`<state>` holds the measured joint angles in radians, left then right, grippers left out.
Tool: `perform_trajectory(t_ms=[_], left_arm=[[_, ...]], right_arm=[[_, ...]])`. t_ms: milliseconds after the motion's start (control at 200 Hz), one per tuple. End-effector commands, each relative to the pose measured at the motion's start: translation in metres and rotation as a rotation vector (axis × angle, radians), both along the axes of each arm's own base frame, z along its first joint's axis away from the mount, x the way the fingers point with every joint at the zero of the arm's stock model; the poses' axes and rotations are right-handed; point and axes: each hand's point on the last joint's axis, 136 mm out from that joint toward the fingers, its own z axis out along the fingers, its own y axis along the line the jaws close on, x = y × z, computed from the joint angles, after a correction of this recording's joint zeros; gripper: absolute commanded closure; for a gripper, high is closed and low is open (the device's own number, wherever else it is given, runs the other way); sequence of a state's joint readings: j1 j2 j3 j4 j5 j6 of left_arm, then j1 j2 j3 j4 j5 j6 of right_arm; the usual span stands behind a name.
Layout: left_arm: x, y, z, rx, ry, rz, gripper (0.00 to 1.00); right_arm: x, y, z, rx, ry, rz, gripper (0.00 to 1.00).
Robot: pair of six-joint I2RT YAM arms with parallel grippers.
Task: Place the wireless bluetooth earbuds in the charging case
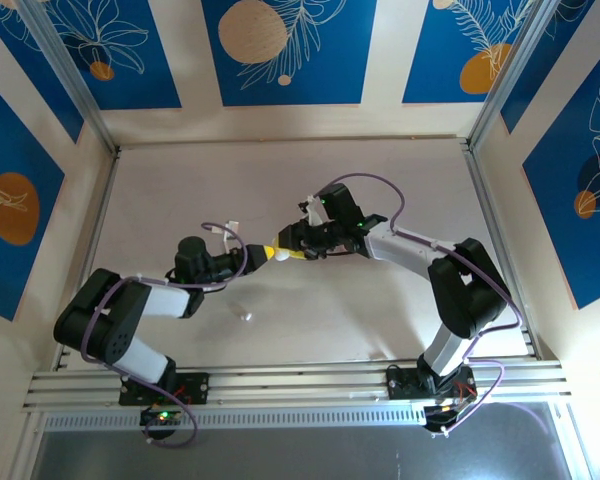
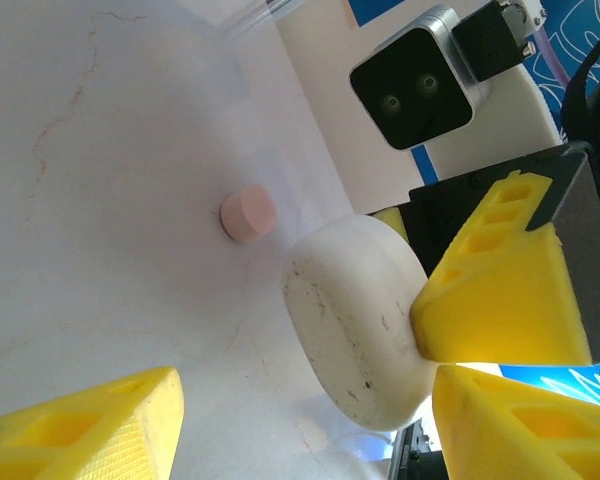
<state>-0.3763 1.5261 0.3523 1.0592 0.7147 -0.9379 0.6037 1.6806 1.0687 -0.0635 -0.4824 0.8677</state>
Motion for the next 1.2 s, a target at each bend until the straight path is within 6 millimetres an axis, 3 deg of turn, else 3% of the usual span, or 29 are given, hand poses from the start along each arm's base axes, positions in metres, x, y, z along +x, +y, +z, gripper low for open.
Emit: perform_trajectory(t_ms=[0,690,960,1191], left_arm=[[0.001,-0.004,0.011,-0.023,-0.037,-0.027,0.34],[0.012,0.005,-0.029,0.116,0.071,0.032,0.36],[0.014,0.006,-0.038,0.140,0.101,0.036,0.35],[0.015,0.014,-0.029,0.133,0.071,0.065,0.36]], right_arm=[[-0.009,0.006,0.016,0.047,-0.007,0.033,0.57],[-0.017,0.000,0.042,0.103,-0.028,0.036,0.58],[-0.018,-0.013,0.037,0.090,-0.023,0.013,0.58],[-0.018,-0.029,0.020,0.049,-0.005,-0.021,0.58]])
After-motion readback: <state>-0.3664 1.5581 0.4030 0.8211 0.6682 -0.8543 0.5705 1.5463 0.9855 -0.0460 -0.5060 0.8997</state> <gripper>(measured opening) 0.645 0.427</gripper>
